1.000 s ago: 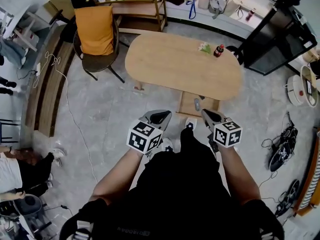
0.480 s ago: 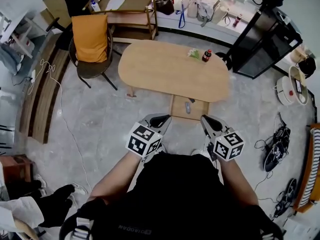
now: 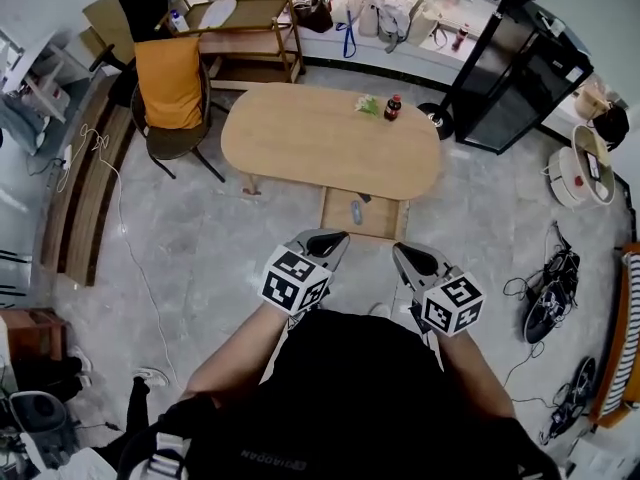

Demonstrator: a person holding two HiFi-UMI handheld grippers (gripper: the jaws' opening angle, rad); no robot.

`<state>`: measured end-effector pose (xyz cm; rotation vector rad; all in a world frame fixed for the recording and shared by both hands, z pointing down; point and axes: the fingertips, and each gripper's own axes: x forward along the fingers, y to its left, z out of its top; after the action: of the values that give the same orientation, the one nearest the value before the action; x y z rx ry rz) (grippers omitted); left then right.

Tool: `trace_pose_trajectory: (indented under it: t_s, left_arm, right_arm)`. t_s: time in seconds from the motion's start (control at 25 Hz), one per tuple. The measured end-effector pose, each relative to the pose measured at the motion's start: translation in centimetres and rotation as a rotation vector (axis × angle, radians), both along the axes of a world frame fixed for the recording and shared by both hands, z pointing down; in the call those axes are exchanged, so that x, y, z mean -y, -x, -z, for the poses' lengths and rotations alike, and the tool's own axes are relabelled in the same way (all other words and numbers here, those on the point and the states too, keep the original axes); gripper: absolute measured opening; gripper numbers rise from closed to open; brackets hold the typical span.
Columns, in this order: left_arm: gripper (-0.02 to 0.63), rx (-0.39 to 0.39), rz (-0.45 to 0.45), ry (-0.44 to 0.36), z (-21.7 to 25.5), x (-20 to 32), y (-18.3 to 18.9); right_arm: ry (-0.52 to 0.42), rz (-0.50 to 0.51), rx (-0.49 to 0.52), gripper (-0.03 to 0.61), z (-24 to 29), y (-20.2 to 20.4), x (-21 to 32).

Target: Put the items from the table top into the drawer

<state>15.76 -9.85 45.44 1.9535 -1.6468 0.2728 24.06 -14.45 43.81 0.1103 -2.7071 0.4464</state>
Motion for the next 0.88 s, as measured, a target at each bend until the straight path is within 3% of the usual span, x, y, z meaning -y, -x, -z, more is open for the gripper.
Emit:
trace_pose_trajectory:
  t_s: [0.44, 0.88]
  left_arm:
    - [0.005, 0.048, -0.051, 0.061, -0.4, 1.6, -7.4]
    - [0.005, 0.073, -0.057, 0.079, -0.6, 2.0, -9.6]
  right_arm:
    - [-0.012, -0.006, 0.035, 0.003, -0.2, -6.9, 2.1]
    - [0.017, 0.005, 0.051, 0.003, -1.3, -8.8, 1.5]
